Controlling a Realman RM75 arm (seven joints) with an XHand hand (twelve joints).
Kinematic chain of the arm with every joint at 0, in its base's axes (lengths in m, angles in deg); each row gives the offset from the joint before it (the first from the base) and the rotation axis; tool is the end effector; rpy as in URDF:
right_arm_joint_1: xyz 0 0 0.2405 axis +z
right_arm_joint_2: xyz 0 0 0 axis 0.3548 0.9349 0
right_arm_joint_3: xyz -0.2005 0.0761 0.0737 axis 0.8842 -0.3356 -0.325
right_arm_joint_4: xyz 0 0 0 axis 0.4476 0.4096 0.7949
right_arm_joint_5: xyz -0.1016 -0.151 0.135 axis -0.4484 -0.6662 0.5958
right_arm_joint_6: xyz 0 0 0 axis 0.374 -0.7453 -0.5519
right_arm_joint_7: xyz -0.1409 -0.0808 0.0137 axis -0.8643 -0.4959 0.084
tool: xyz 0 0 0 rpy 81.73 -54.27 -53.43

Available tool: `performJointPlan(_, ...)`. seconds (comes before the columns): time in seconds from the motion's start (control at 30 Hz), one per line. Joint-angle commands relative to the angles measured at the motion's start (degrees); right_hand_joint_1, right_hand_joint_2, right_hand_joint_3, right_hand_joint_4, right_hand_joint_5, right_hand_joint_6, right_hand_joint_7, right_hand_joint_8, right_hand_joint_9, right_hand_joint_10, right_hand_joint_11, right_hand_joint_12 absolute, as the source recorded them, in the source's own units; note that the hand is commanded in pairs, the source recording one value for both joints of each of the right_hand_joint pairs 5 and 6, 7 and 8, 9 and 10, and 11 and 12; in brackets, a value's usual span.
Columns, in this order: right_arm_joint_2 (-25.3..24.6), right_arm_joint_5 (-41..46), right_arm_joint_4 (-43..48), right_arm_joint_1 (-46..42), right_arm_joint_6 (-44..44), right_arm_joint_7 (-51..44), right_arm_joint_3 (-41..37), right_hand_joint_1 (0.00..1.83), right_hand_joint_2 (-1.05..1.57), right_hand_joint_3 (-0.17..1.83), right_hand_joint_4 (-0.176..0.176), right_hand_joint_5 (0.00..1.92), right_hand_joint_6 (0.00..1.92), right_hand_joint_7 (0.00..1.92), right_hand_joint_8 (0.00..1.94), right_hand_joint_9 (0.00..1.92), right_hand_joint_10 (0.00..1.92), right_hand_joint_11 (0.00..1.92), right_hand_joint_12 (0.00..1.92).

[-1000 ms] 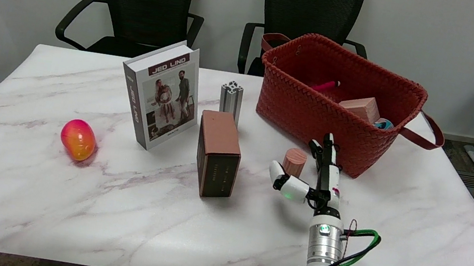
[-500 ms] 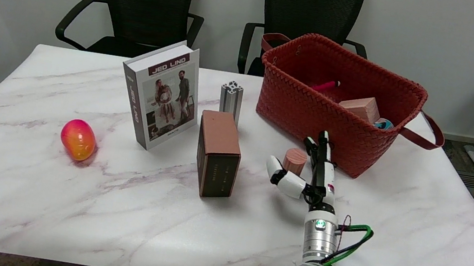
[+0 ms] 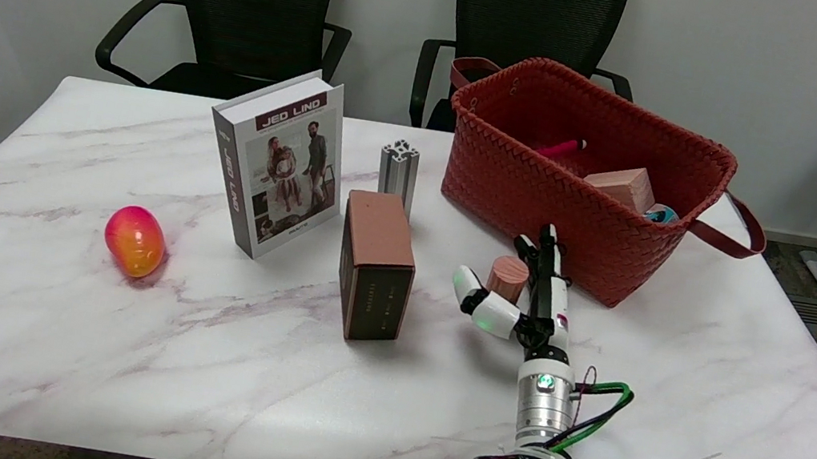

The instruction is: Pick up the wooden cylinder.

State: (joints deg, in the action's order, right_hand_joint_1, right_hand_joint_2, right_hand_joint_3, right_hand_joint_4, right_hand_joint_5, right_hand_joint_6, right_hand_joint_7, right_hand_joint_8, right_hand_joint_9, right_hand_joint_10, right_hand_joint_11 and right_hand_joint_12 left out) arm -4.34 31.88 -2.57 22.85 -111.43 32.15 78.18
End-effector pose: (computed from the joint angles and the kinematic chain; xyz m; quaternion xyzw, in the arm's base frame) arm -0.3294 -0.3029 0.2519 0.4078 -0.3298 0.5845 0.6190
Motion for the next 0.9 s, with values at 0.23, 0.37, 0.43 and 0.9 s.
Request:
performJointPlan(0.23,-1.57,-0.39,-3.57,1.73,1.93,2.79,0.02,1.1,0.41,0.83,0.0,0.0,0.0,0.31,0.31,0.2,0.2,0.0,0.0)
performJointPlan(0.37,-1.57,-0.39,-3.65,2.04,2.93,2.79,-0.13,1.09,0.42,0.83,0.0,0.0,0.0,0.32,0.32,0.21,0.21,0.0,0.0)
performJointPlan(0.43,-1.57,-0.39,-3.73,2.2,3.18,2.79,-0.18,1.09,0.42,0.83,0.0,0.0,0.0,0.32,0.32,0.21,0.21,0.0,0.0)
performJointPlan(0.9,-1.76,0.09,-3.84,1.99,3.18,4.23,-0.37,1.04,0.55,0.86,0.0,0.09,0.09,0.63,0.63,0.47,0.47,0.24,0.24)
